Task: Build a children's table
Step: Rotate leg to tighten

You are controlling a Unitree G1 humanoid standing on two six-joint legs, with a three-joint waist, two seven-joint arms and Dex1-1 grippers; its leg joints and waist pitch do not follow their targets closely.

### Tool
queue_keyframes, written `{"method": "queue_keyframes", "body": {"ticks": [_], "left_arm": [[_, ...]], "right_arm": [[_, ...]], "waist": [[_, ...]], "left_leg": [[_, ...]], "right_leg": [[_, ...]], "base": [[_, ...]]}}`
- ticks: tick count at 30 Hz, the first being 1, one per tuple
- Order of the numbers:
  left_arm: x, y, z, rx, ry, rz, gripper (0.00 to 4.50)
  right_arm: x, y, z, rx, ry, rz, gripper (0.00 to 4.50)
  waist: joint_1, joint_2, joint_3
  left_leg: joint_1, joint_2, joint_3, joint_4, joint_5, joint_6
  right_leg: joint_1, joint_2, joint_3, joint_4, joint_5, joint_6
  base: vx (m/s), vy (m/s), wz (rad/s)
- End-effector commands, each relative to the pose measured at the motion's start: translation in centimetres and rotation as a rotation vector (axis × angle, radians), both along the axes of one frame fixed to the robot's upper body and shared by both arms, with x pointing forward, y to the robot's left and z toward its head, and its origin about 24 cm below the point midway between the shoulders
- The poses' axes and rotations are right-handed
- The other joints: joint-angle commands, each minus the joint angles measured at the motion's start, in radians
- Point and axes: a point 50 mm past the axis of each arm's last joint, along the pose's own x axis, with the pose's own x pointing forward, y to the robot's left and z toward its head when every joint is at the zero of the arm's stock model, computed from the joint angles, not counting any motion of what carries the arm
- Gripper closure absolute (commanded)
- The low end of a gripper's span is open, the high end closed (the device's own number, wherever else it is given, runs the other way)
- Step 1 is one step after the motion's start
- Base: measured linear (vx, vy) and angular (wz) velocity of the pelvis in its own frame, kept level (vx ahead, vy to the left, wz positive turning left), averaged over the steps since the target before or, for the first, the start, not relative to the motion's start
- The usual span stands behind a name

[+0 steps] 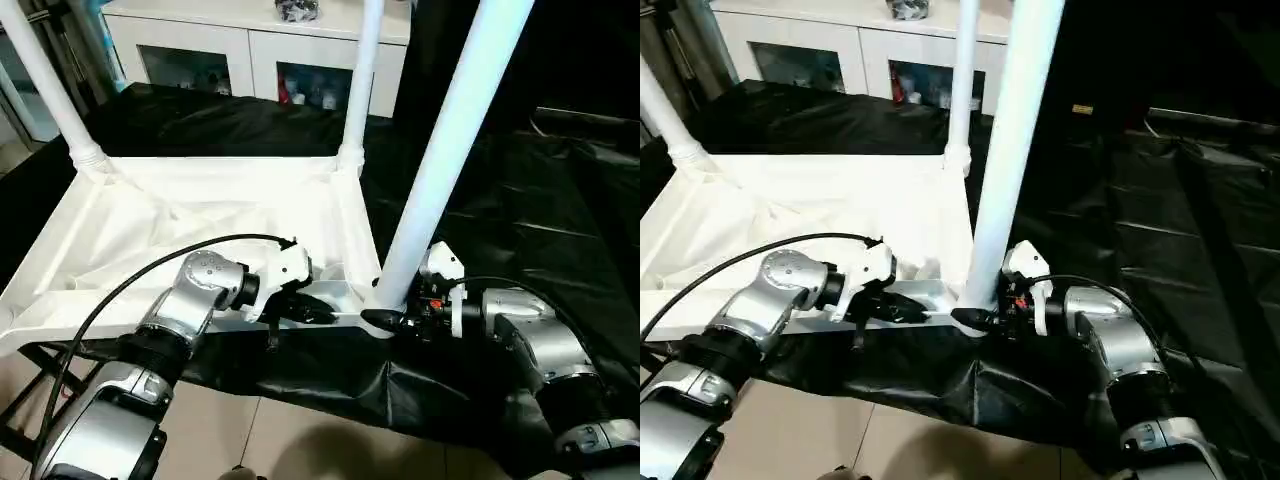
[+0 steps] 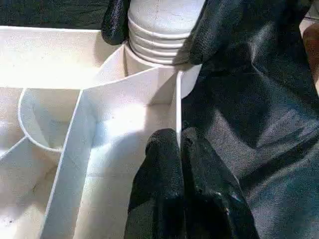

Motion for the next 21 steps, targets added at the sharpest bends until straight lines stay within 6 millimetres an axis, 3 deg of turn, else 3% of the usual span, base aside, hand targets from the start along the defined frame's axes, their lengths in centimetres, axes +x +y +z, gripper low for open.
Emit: {"method": "queue_keyframes", "body": {"ticks": [1,4,8,13,19,21], "left_arm": [[0.1,-0.7,0.4,-0.013,-0.024,-0.007,4.50],[0.3,-1.0,0.4,-0.026,-0.030,0.010,4.50],[1.1,-2.0,0.8,-0.060,-0.055,0.109,4.50],[2.1,-4.4,0.9,-0.069,-0.093,0.217,4.50],[2.7,-6.1,1.1,-0.064,-0.125,0.299,4.50],[2.7,-6.3,1.1,-0.070,-0.124,0.292,4.50]], "right_arm": [[-0.9,1.4,-0.9,0.008,0.046,0.068,1.69],[-0.6,1.6,-1.0,0.004,0.045,0.037,1.75],[1.0,2.1,-1.8,-0.036,0.022,-0.177,1.77],[3.0,3.2,-3.1,-0.069,0.043,-0.515,1.78],[3.9,5.3,-3.2,-0.046,0.036,-0.649,1.78],[4.0,5.8,-3.0,-0.010,0.055,-0.658,1.22]], "waist": [[-0.002,-0.004,-0.062],[-0.003,-0.004,-0.061],[-0.011,-0.004,-0.056],[-0.038,-0.006,-0.056],[-0.041,-0.002,-0.061],[-0.040,-0.001,-0.061]], "left_leg": [[0.013,0.038,-0.017,-0.067,-0.227,0.047],[0.012,0.037,-0.017,-0.068,-0.229,0.045],[0.016,0.033,-0.020,-0.070,-0.262,0.020],[0.016,0.029,-0.025,-0.071,-0.286,0.001],[0.015,0.030,-0.022,-0.069,-0.257,0.015],[0.012,0.030,-0.021,-0.069,-0.246,0.025]], "right_leg": [[0.047,-0.069,0.056,-0.082,-0.246,-0.200],[0.047,-0.068,0.056,-0.082,-0.248,-0.200],[0.042,-0.072,0.055,-0.093,-0.345,-0.178],[0.039,-0.071,0.054,-0.100,-0.409,-0.156],[0.041,-0.069,0.056,-0.095,-0.324,-0.174],[0.043,-0.067,0.056,-0.090,-0.278,-0.189]], "base": [[0.000,0.000,0.00],[0.000,0.000,0.00],[0.000,0.000,0.00],[0.000,0.000,0.00],[0.000,0.000,0.00],[0.000,0.000,0.00]]}}
